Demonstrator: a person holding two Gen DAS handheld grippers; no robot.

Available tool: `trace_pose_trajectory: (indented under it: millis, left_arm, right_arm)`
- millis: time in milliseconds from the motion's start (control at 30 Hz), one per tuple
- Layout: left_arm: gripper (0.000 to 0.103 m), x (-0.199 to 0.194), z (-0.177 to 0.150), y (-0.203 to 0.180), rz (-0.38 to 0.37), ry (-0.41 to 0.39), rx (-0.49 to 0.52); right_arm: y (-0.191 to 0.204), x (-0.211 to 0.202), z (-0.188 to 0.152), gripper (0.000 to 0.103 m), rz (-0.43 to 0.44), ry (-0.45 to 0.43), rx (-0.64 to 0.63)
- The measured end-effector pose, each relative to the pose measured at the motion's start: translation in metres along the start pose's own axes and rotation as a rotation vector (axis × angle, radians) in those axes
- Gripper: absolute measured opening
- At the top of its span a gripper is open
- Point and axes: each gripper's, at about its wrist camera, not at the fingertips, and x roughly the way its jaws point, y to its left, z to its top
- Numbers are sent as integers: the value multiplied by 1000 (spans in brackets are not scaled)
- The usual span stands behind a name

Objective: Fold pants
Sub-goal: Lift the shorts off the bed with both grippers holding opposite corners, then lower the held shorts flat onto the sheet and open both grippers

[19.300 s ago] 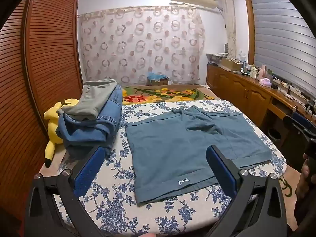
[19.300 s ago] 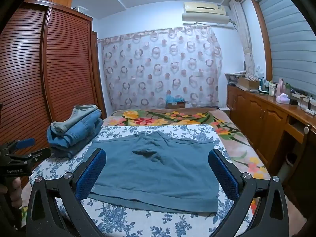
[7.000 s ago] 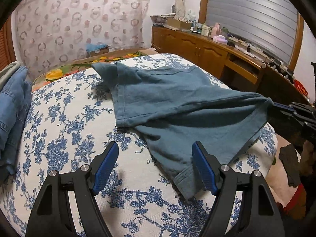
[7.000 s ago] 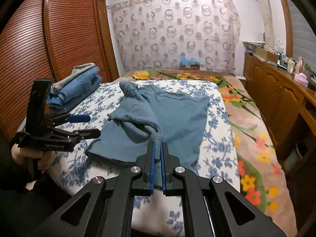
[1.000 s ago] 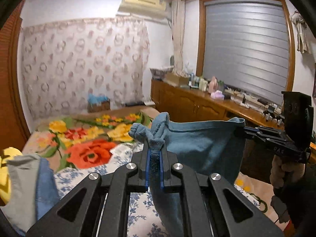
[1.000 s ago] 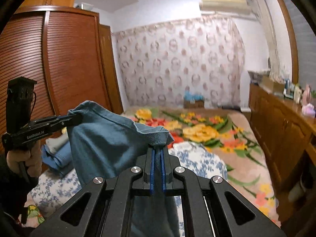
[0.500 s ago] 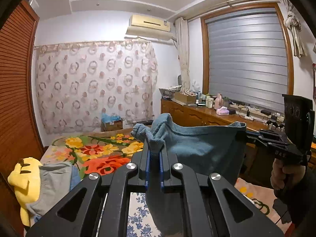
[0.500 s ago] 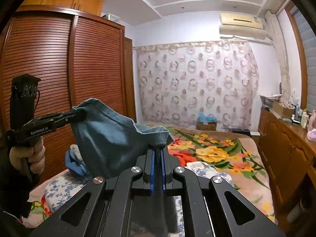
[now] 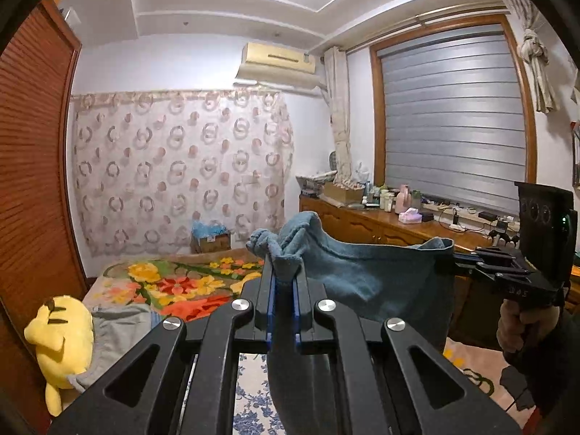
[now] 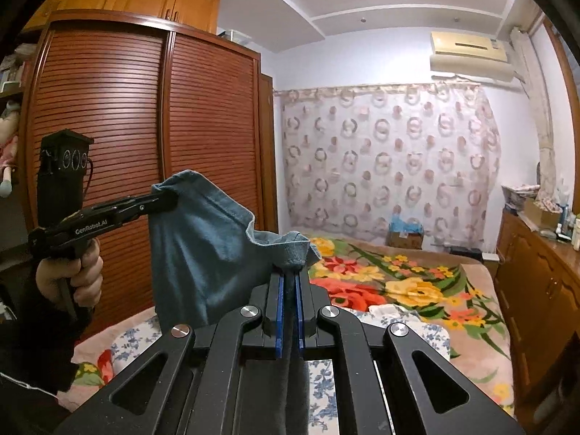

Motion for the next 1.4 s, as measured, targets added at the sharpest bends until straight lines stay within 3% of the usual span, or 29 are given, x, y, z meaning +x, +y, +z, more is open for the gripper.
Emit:
trace_pose_trajectory:
  millis: [167,633,767,1100,1400]
  left_arm:
    - [8,55,-29,22,45,126,-16]
    - [8,174,-59,48,90,282,-13]
    - [8,208,-72,54,122,340,-17]
    - [8,265,-108,64,123,456,-55]
    - [8,287,-129,71,132,524,-72]
  right_arm:
    - [-30,48,-16,5,-13,92,33]
    - [-116,172,-21,5,-52,245,63]
    - [-123,209,-21,5,-57,290,58]
    - [-131,293,-20,5,-64,425,64]
    - [-132,318,-21,5,-73,490,114]
